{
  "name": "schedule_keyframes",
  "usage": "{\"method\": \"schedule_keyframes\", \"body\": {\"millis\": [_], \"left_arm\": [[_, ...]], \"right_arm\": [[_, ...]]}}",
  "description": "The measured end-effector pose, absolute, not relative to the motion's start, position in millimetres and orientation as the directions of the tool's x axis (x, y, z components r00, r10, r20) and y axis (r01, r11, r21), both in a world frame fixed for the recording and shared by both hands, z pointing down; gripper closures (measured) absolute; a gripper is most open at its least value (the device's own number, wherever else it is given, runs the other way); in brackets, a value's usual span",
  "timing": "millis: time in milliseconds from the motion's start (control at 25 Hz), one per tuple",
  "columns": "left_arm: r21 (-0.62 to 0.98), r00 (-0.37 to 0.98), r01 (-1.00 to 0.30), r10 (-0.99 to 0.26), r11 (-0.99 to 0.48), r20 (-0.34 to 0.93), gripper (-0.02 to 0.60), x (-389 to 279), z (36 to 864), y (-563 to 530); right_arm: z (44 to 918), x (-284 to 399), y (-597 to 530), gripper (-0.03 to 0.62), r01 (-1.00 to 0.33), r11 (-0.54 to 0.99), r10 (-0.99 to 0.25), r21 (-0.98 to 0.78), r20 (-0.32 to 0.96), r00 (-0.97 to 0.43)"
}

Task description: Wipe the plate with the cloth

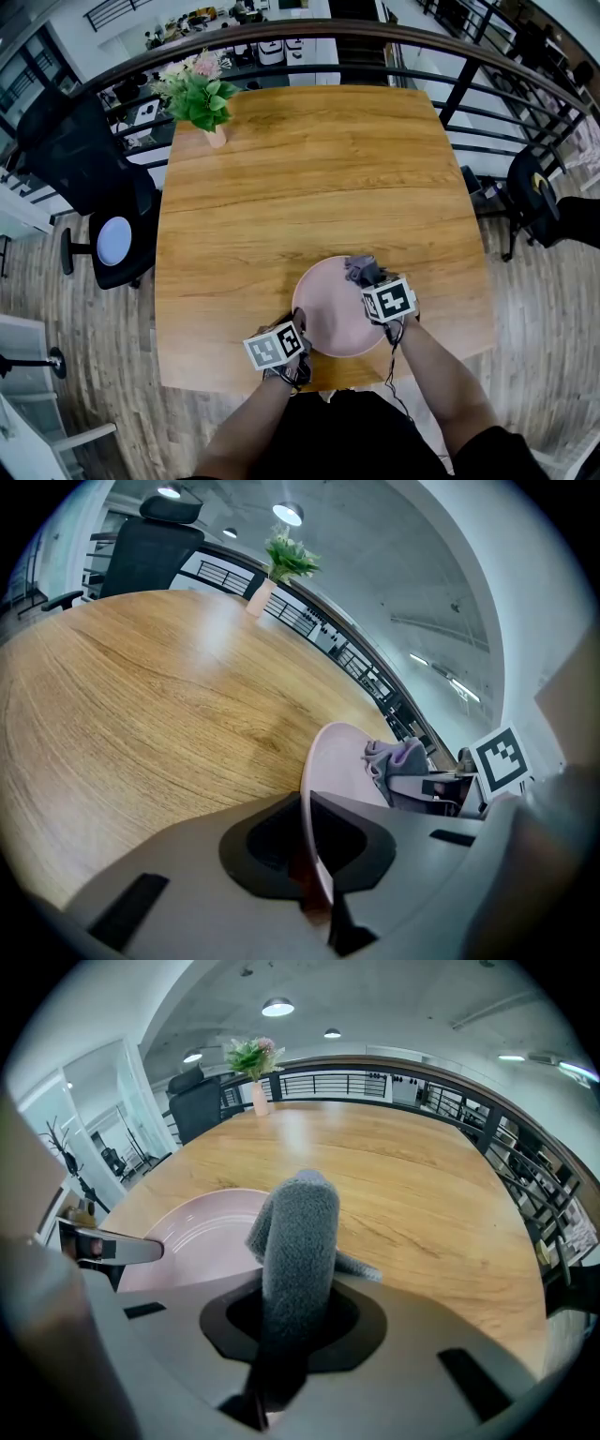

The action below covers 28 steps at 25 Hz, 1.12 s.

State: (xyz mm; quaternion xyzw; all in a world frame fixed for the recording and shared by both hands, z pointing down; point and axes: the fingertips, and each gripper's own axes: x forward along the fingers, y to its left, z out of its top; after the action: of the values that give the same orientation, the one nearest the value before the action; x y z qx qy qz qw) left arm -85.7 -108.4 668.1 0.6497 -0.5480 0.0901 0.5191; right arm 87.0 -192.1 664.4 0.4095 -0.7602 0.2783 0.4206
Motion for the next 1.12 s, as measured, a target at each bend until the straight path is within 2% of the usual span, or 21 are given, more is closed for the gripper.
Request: {"method": "schedule_keyframes", "body": {"millis": [400,760,1120], "left_arm": [[0.564,0.372,-0.814,-0.618,0.14,0.692,0.551,-85.7,666.9,-106.9],[0.553,0.361,-0.821,-0.624,0.14,0.694,0.551,-84.7,666.4,-106.8],[0.545,0.351,-0.826,-0.627,0.142,0.696,0.551,-84.0,666.8,-105.8]], "right_arm": [[637.8,97.4,-189.4,0.523,-0.899,0.432,-0.513,-0.077,0.798,-0.315],[641.4,25.6,-124.6,0.523,-0.767,0.574,-0.32,-0.288,0.783,-0.533],[654.4,-21.7,-76.3,0.523,-0.67,0.649,-0.18,-0.361,0.782,-0.596]]}}
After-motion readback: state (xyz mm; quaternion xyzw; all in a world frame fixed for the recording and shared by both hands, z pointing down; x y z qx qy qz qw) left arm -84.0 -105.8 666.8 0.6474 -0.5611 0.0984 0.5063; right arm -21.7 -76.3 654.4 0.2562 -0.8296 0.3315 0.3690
